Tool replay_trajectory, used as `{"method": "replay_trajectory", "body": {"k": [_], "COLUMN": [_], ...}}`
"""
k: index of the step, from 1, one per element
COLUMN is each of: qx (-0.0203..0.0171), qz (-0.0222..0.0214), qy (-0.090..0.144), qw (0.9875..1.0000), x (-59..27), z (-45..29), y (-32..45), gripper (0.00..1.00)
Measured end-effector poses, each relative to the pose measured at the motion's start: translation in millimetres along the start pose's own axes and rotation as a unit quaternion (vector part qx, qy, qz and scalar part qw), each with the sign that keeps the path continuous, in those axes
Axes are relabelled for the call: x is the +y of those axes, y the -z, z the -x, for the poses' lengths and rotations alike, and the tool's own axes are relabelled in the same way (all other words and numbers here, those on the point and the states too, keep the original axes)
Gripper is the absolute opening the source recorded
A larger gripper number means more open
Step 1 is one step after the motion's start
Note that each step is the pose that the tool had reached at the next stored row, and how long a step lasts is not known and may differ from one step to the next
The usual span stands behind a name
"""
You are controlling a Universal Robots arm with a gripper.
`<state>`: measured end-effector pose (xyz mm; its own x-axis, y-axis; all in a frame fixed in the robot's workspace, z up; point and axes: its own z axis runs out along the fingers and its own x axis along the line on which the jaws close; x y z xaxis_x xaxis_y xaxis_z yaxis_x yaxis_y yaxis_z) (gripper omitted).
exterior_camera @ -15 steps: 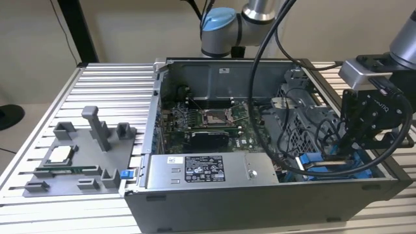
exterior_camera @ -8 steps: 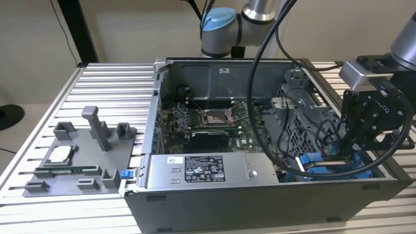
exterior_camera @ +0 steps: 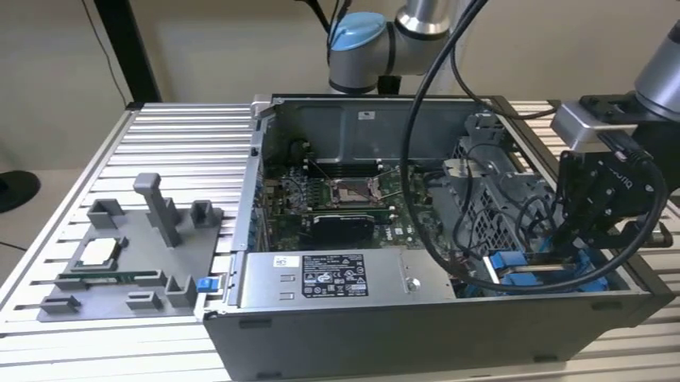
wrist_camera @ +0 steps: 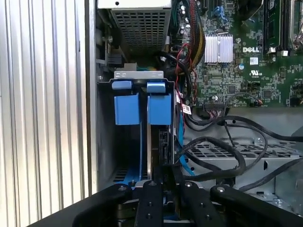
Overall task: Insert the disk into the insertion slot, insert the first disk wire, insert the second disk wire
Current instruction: 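Insert the first disk wire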
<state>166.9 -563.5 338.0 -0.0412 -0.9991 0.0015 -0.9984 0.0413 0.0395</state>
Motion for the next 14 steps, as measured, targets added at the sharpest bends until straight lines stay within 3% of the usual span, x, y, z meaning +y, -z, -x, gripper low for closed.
{"method": "replay_trajectory", "body": {"k": [8,12,14], "qx": [-0.0014,-0.0067,-0.0075], "qz": [0.0,0.0002,0.0002], "qy": [-0.004,-0.004,-0.004], "qw": [1.0,1.0,1.0], "x": [-0.1,0.0,0.2], "z": [0.0,0.0,0.0], "y": [-8.5,-4.7,0.6], "gripper": [0.0,0.0,0.0]}}
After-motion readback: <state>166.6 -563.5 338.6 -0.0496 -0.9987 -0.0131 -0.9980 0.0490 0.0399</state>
